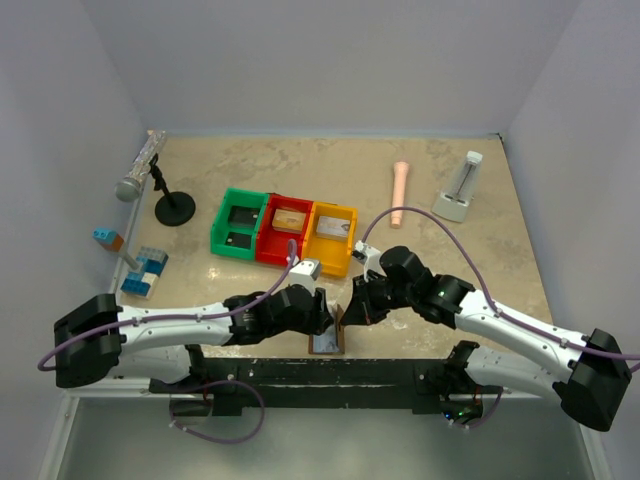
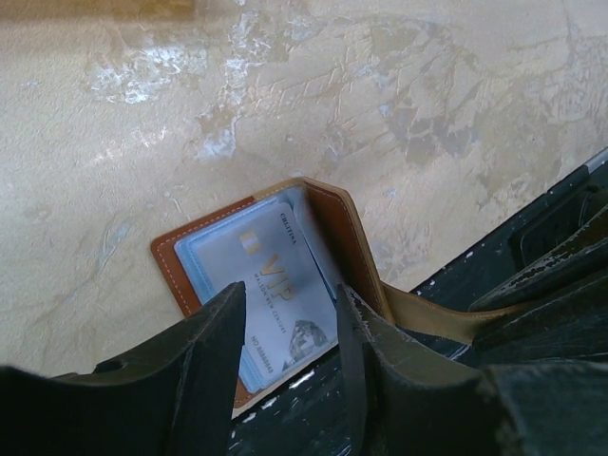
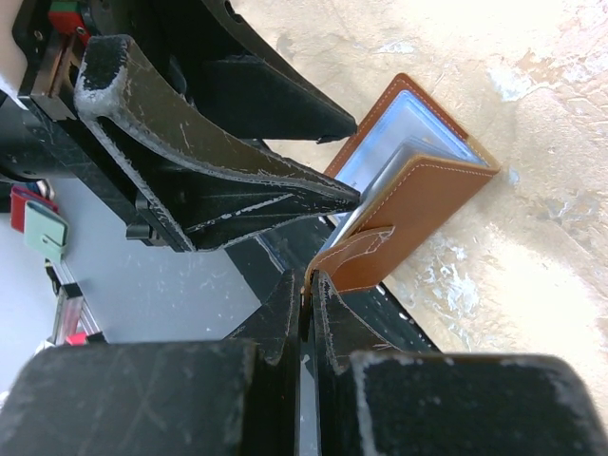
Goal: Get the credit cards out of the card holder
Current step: Remove the credit card from the card holder.
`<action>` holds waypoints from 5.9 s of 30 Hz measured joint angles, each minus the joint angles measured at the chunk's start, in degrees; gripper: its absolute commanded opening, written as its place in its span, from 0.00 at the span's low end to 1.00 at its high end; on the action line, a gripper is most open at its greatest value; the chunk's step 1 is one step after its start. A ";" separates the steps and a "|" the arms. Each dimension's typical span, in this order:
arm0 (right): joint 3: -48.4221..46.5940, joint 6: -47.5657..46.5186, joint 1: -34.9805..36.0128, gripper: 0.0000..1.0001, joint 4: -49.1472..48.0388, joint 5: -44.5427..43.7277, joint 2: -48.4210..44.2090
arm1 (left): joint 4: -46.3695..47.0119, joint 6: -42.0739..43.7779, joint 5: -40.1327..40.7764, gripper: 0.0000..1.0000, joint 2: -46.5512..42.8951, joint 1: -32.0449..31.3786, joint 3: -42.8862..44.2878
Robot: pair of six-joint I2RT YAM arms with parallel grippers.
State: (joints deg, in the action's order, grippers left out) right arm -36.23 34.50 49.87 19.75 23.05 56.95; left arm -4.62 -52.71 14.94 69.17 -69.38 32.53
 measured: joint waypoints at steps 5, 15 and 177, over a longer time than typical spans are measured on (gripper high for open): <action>0.00 -0.02 0.00 0.00 0.00 -0.02 0.00 | -0.70 0.00 0.31 0.50 -1.51 0.00 -0.02; 0.02 -0.17 0.00 0.00 0.09 -1.07 -0.02 | -0.63 0.57 0.42 0.50 -1.66 -0.02 0.00; 13.00 13.44 -0.11 0.00 -1.40 -16.02 5.29 | -9.20 -1.33 -0.07 0.47 -1.25 0.70 0.70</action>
State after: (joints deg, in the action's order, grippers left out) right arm -23.22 47.94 49.76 18.35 7.03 62.24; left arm -13.82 -54.04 14.87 67.92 -68.69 33.23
